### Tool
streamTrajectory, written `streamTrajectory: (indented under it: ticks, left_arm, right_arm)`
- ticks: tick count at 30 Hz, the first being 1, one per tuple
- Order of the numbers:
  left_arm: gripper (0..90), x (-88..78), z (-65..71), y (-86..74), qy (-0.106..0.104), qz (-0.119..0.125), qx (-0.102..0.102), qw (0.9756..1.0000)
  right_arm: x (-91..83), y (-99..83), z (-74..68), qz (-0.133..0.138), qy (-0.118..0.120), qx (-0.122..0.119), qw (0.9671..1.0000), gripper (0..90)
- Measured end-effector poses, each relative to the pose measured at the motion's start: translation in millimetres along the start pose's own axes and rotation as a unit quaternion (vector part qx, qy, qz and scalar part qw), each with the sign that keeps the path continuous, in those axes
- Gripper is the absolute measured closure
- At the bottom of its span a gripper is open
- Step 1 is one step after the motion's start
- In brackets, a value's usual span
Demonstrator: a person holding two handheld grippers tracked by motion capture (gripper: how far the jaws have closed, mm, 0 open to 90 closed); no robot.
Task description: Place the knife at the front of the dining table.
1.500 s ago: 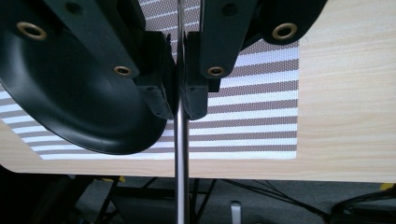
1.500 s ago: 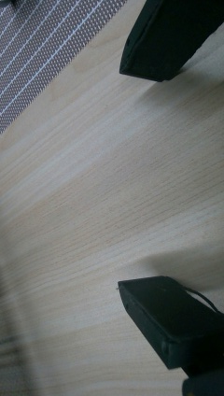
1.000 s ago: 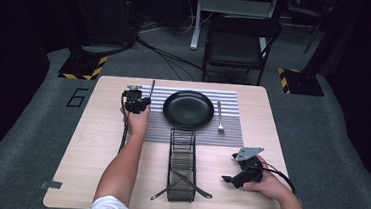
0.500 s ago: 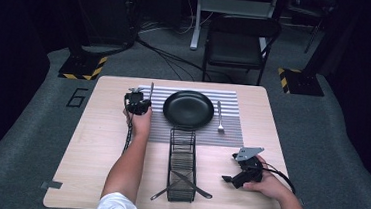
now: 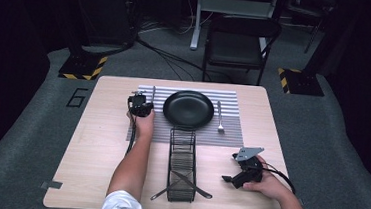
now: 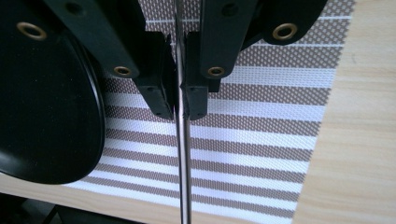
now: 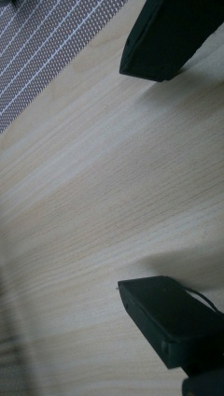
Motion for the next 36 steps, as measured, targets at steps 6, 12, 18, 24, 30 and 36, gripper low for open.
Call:
streamTrajectory:
  ticks: [6,12,18,24,30,36]
  left_arm:
    - [82.6,4.3,-2.2,-2.1,0.008,-0.004,-0.007,0.9999]
    - [82.5,9.5,-1.5,-3.7,0.008,-0.005,-0.014,0.9999]
    - [82.5,12.0,-2.3,-3.3,0.005,-0.005,-0.025,0.9997]
    - [82.2,11.5,-3.9,-3.4,0.005,-0.008,-0.021,0.9997]
    - [81.1,11.0,-5.5,-2.9,0.001,-0.009,-0.028,0.9996]
    - [74.8,8.0,-10.0,-2.2,-0.004,-0.014,-0.026,0.9995]
  right_arm:
    - [0.0,0.0,0.0,0.000,0.000,0.000,1.0000,0.0]
    - [0.0,0.0,-0.1,0.000,0.000,0.000,1.0000,0.0]
    - [0.0,0.0,0.0,0.000,0.000,0.000,1.0000,0.0]
    - [0.0,0.0,-0.1,0.000,0.000,0.001,1.0000,0.0]
    - [0.0,0.0,-0.1,0.000,0.000,0.000,1.0000,0.0]
    - [0.0,0.0,-0.1,0.000,0.000,0.001,1.0000,0.0]
Point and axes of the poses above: each handheld gripper's, and its own axes: x roughly forward along the jaws, y roughly out of its top, z roughly to its right, the point moved 4 cm from there along x, roughly forward along the jaws, and after that the axes turned 8 degrees about -z, right-handed, at the moved point
